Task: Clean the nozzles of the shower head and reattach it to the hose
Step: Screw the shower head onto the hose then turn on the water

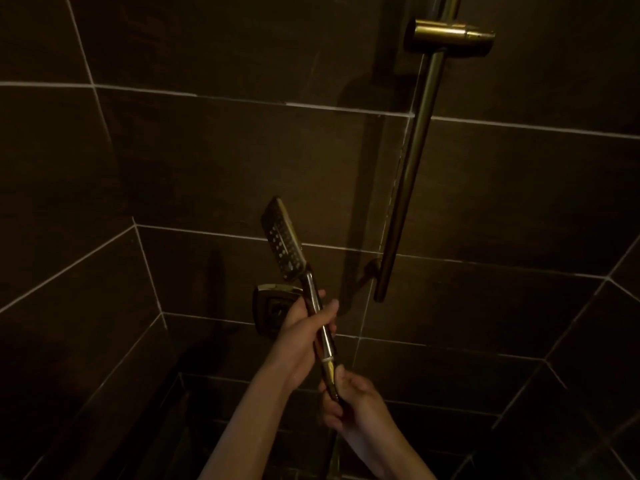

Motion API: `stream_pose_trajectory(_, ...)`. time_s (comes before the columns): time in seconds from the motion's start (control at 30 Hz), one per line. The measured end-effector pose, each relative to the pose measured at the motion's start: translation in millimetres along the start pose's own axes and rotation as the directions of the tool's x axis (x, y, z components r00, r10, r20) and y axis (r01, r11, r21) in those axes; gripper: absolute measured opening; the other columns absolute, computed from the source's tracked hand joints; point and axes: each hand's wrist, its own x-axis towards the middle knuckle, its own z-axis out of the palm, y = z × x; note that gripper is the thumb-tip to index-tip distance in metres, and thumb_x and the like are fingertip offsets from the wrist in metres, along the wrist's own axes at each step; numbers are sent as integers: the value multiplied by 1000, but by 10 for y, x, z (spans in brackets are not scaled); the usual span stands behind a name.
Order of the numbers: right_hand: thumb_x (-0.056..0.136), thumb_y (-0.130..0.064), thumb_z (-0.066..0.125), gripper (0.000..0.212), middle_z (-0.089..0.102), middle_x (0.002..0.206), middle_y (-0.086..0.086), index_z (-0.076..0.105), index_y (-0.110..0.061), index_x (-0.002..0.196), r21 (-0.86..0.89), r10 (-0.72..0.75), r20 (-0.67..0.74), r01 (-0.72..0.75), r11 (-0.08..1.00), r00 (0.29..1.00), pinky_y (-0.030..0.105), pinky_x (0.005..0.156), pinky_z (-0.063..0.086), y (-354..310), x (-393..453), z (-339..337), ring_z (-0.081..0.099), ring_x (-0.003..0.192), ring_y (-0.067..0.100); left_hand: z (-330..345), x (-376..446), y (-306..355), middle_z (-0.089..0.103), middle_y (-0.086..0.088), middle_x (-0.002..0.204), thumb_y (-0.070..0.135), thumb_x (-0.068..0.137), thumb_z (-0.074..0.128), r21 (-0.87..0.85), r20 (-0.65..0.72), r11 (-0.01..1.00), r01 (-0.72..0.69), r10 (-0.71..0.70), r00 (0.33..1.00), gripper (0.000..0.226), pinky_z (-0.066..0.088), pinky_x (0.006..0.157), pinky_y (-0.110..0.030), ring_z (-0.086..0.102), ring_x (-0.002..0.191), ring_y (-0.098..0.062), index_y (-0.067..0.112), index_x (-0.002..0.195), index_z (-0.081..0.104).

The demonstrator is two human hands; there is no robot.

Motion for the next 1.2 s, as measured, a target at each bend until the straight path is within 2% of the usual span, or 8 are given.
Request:
stream_pose_trajectory(0.1,91,-32,48,36,38,54,4,56,2,88,-28,-17,-35,16,999,999,24,47,28,-42,-16,1,34,46,12,-17,25,6,62,-1,96,8,84,71,36,-17,999,23,-23,1000,36,47,76,-29,59,86,-12,22,115,61)
stream_pose_trajectory(0.23,85,-31,49,34,37,53,4,55,3,83,-51,-52,-106,46,998,993,21,44,28,-66,-10,-28,33,44,9,-43,21,111,65,-1,108,13,78,74,159,28,986,52,-58,998,34,43,89,-28,57,112,-16,15,109,63)
stream_pose_trajectory(0.43,85,-31,53,34,40,54,4,58,2,82,16,-52,-94,54,998,994,20,39,29,-66,23,-138,33,42,9,-131,-40,184,76,-6,89,-2,90,61,267,73,962,-48,30,997,17,54,94,-44,70,97,-27,4,105,66)
stream_pose_trajectory(0.63,90,-31,54,33,41,61,6,61,0,86,18,-41,-46,42,999,998,20,40,32,-72,19,-169,35,45,9,-119,-20,48,73,-13,96,-5,97,45,-110,122,994,-23,36,992,33,58,82,-37,72,94,-28,5,124,60)
stream_pose_trajectory(0.73,91,-32,51,33,44,59,4,59,0,88,-57,-41,-65,37,998,997,20,43,30,-123,-12,-148,35,46,9,-81,-1,-44,72,-5,89,16,89,63,-217,120,976,-15,42,992,26,58,76,-31,70,85,-18,15,113,72)
stream_pose_trajectory(0.83,98,-28,45,32,47,55,0,58,1,93,-112,-38,-81,29,993,996,22,47,28,-149,-54,-125,34,48,9,-37,20,-107,71,4,82,31,74,81,5,76,998,-70,69,995,28,55,72,-26,68,77,-11,30,100,72)
stream_pose_trajectory(0.93,101,-26,43,32,45,56,1,58,0,93,-107,-28,-109,16,994,994,22,47,29,-152,-80,-90,33,49,10,-12,77,-188,71,1,92,21,85,73,248,-37,959,-140,154,987,19,53,76,-31,70,81,-12,31,99,66)
stream_pose_trajectory(1.2,102,-20,38,30,40,60,6,53,0,86,-161,-79,-141,55,985,987,24,49,26,-117,-128,13,30,51,12,-6,95,-201,57,1,127,18,90,68,277,-69,955,-102,126,990,33,51,94,-33,62,117,-20,30,120,62)
